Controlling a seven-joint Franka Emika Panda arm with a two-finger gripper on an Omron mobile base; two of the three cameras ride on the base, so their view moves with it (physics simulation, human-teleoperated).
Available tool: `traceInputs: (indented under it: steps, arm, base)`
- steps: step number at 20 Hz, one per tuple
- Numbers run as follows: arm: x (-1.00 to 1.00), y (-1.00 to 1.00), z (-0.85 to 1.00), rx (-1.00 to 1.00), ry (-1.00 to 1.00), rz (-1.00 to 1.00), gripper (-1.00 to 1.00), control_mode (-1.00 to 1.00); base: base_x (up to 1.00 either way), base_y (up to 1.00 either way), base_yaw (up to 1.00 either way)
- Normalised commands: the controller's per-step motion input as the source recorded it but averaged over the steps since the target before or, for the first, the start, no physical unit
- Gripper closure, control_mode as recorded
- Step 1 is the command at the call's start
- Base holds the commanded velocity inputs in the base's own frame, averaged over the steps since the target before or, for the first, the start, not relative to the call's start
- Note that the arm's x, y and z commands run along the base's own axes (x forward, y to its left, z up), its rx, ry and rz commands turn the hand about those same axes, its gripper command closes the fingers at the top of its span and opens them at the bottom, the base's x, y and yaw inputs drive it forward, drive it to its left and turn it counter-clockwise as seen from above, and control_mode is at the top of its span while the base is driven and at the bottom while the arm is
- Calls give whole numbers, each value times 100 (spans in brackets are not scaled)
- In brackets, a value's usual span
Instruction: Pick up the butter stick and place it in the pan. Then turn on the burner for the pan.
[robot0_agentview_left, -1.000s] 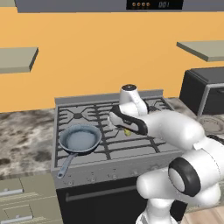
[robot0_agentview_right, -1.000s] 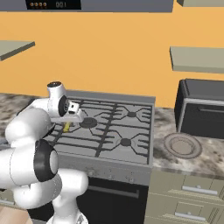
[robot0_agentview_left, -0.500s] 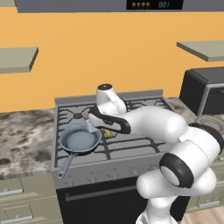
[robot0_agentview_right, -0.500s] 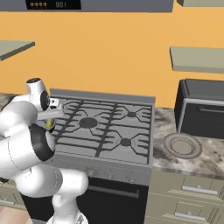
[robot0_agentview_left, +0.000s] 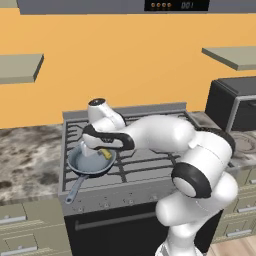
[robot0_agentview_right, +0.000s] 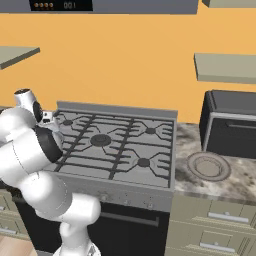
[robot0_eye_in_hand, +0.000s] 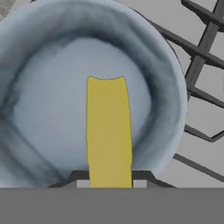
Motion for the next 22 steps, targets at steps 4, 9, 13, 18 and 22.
traceInputs:
  steps: [4,9,13,18,22]
  arm:
    - [7,14,-26,-5,2,5,100,-100]
    - [2,13,-26,-5,0,5,100,-100]
    - [13,5,-16,-3,0,2,100,-100]
    - [29,0,-14,-2,0,0,100,-100]
    - [16,14,-8,0,0,0,100,-100]
  base:
    - [0,0,0]
    - [0,0,0]
    - [0,0,0]
    - [0,0,0]
    - [0,0,0]
